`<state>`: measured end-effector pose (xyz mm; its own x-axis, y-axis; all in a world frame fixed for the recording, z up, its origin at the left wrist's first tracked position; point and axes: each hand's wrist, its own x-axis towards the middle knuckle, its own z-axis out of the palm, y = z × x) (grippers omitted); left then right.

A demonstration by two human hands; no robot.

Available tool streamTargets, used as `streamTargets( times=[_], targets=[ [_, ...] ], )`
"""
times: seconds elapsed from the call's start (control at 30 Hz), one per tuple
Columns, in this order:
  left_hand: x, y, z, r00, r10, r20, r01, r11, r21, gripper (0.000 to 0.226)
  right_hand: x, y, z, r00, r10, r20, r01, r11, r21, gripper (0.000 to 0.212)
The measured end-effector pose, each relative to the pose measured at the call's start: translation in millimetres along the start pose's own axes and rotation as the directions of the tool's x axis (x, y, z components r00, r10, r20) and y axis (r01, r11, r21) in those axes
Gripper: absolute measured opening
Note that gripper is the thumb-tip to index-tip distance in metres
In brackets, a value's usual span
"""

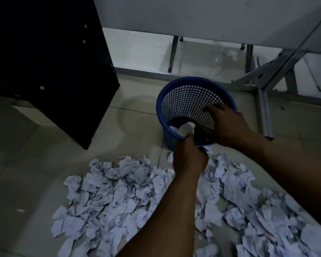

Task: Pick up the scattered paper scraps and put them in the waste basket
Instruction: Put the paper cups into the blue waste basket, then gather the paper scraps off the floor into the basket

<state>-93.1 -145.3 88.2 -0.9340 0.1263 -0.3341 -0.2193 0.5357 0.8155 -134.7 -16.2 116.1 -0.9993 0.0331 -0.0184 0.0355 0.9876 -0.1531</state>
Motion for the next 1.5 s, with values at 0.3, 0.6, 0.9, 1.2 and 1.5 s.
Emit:
streamTargets(
  times=[0.3,0.6,0.9,1.2,1.5],
  targets=[
    [1,1,19,0.994,0.052,-0.093,-0.040,0.991,0.125,0.058,-46,43,37,0.951,0.107,-0.290,-0.062,0.985,0.162,0.050],
    [-21,7,79,0.955,0.292,-0.045,-0.268,0.921,0.282,0.048,-114,78,79,0.857,0.412,-0.311,-0.267,0.869,0.416,0.047],
    [-48,-23,152,0.847,0.158,0.508,-0.390,0.834,0.391,0.038,-239,105,136,0.661,0.738,-0.136,-0.629,0.643,0.436,0.051],
    [-87,-36,210,0.698,0.082,0.711,-0.560,0.682,0.471,0.046,-345,76,169,0.045,0.997,0.065,-0.916,0.016,0.401,0.059],
    [-102,-43,219,0.644,0.067,0.762,-0.640,0.594,0.488,0.039,-365,57,184,-0.385,0.797,0.465,-0.599,-0.599,0.532,0.075]
  ],
)
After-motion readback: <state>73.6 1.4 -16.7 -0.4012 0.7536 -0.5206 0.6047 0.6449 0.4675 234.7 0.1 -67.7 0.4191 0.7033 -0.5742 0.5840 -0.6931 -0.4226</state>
